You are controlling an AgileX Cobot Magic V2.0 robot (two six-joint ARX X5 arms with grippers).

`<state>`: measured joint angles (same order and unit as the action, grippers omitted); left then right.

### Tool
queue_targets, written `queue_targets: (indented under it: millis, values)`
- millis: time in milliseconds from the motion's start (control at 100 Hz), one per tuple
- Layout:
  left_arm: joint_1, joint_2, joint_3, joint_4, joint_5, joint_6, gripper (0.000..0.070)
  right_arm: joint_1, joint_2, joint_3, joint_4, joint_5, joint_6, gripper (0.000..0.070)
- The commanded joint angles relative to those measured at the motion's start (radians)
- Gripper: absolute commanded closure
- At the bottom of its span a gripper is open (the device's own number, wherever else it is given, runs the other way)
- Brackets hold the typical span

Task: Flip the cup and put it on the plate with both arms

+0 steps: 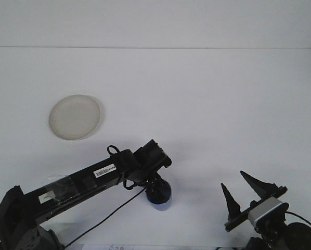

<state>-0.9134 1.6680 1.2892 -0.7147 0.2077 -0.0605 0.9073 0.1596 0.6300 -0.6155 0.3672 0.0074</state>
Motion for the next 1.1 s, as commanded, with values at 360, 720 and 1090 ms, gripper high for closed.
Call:
queue_targets:
  millis: [360, 720, 1090]
  values:
    - [0.005, -0.010, 0.167, -0.156, -0.113, 0.065, 0.0695, 0.010, 0.003, 0.009, 0.010, 0.000, -0.004, 0.0262]
    - [0.348, -0.191, 0.275, -0.243, -0.283, 0.131, 0.0696, 0.010, 0.003, 0.008, 0.009, 0.000, -0.003, 0.0262]
    - [0.847, -0.107, 0.275, -0.117, -0.277, 0.131, 0.0696, 0.010, 0.003, 0.003, 0.010, 0.000, 0.000, 0.0262]
